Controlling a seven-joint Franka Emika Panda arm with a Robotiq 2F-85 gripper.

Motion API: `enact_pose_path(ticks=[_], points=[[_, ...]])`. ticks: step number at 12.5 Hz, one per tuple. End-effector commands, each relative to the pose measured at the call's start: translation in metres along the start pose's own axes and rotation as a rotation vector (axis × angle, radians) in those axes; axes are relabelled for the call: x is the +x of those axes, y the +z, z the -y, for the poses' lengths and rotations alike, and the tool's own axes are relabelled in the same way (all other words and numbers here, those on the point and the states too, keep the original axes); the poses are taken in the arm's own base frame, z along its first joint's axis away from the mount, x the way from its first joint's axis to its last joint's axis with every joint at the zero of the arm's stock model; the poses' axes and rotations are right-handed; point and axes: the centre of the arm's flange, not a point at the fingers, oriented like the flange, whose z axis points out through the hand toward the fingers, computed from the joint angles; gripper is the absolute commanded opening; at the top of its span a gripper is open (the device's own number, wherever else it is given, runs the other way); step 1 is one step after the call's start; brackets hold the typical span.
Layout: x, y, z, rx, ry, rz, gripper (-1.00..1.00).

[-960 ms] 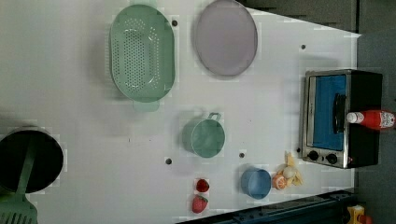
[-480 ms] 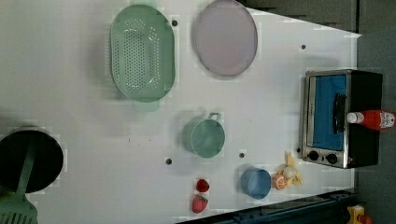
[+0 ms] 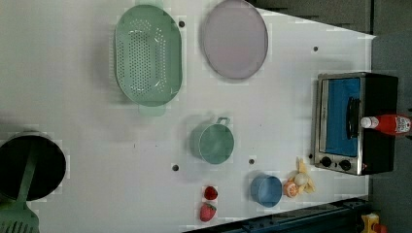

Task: Pick Ketchup from oven and place it on table.

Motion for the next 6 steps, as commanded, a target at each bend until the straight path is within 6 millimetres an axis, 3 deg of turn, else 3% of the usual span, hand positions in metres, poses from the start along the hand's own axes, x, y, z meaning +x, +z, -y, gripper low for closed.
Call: enact_pose_path(ticks=[1,3,5,6], points=[[0.002,0.032,-0.001,-0.024,-0.053,0.035,1.00],[0.004,0.047,-0.002,-0.030,-0.027,0.049,1.00],[0.006,0.047,-0.003,-0.027,-0.024,0.045,1.00],[0.005,0.049,-0.003,-0.031,-0.026,0.048,0.74]])
